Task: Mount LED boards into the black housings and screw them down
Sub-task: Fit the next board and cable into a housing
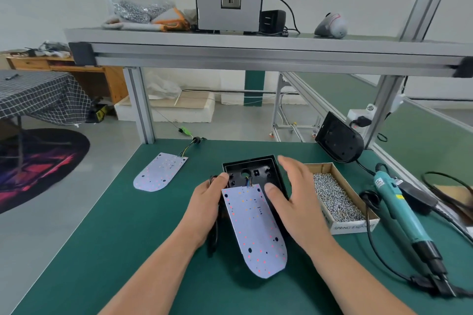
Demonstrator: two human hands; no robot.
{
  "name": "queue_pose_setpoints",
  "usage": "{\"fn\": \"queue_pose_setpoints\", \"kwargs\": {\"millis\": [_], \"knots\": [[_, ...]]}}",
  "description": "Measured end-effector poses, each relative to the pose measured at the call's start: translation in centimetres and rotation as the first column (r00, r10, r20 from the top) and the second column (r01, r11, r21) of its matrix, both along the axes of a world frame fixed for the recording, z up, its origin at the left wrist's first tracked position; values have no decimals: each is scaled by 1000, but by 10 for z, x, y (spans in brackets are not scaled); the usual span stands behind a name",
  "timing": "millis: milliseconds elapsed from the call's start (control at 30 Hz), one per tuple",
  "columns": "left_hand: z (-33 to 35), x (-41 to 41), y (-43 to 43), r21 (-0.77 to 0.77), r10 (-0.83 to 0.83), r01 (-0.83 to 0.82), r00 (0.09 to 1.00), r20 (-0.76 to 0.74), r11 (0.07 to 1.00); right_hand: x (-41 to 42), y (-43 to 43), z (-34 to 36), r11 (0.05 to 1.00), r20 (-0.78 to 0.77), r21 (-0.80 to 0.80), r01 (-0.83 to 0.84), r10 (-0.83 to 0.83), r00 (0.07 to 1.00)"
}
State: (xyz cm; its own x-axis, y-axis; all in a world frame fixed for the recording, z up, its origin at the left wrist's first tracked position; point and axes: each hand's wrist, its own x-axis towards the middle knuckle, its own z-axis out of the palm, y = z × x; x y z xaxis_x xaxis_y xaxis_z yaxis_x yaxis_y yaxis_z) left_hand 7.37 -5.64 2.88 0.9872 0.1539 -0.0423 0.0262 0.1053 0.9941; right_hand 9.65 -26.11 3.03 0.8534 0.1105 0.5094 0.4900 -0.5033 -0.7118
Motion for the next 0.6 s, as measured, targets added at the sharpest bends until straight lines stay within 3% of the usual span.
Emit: {"fn": "queue_pose_setpoints", "kwargs": {"millis": [100, 200, 300, 400, 600], "knots": [[2, -1, -1, 11, -16, 16, 1000, 5, 1000, -2, -7, 16, 961, 153, -273, -52, 97, 983], [4, -1, -1, 18, -21, 21, 999, 32, 1000, -7, -5, 23, 827, 139, -562, -28, 127, 982], [-1, 1, 0, 64, 11, -14, 999, 51, 998, -8, -4, 26, 755, 90, -654, -58, 154, 984], [-3, 2, -2, 79, 27, -31, 998, 49, 996, -5, -6, 27, 785, 8, -603, -144, 186, 983], [1, 1, -5, 105, 18, -27, 995, 94, 994, 8, -9, 23, 957, -112, -180, -229, 211, 971]]}}
